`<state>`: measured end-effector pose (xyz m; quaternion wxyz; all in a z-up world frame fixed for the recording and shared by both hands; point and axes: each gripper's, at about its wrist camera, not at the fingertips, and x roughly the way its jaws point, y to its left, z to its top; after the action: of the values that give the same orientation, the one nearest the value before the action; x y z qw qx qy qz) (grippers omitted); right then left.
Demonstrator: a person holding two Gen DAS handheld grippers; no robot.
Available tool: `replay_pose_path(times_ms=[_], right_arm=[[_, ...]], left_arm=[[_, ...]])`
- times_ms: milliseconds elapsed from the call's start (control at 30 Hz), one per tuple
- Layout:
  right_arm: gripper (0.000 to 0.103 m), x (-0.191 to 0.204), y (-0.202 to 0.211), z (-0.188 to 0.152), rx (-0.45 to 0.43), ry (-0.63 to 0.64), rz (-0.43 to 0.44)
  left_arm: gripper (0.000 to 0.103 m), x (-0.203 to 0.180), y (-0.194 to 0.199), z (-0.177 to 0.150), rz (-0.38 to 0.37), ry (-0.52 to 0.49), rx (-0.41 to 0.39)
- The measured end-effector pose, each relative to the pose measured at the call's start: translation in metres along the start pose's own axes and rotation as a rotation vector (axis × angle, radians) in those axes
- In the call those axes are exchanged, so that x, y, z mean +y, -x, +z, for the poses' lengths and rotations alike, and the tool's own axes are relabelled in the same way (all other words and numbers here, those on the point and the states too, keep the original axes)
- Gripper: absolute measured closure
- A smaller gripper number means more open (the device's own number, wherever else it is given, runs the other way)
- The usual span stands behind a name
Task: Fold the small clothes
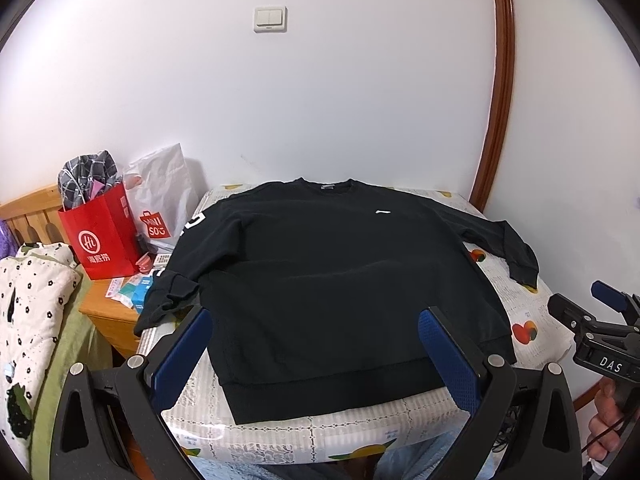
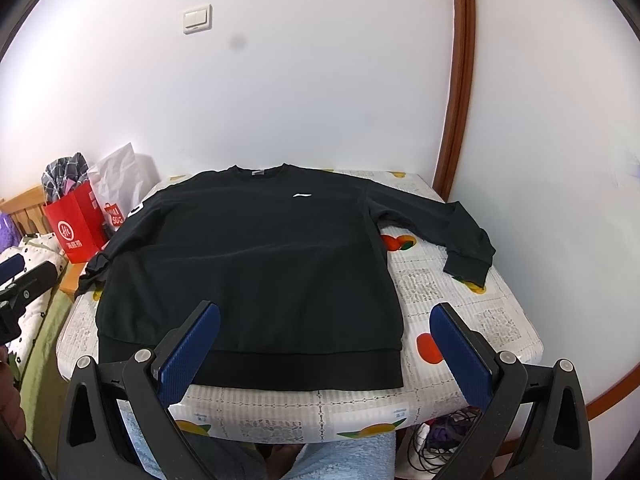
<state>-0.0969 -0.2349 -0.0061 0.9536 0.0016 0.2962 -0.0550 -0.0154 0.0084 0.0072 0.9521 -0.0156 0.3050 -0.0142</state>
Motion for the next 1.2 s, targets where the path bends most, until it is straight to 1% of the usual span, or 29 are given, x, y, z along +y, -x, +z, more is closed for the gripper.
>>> replay_pose_path(times_ms=[367, 900, 1200], right_arm=[[0.000, 0.006, -0.003, -0.001, 0.002, 0.009, 0.008], [0.000, 0.001, -0.009, -0.003, 0.015, -0.003, 0.009], [0.000, 0.008, -0.010, -0.004, 0.007, 0.018, 0.015]], left_arm=[[0.000, -0.004, -0.003, -0.002, -0.001, -0.009, 0.005], [0.000, -0.006, -0.008, -0.003, -0.008, 0.000, 0.013], [0.000, 0.003, -0.011, -0.005, -0.017, 0.012, 0.015]])
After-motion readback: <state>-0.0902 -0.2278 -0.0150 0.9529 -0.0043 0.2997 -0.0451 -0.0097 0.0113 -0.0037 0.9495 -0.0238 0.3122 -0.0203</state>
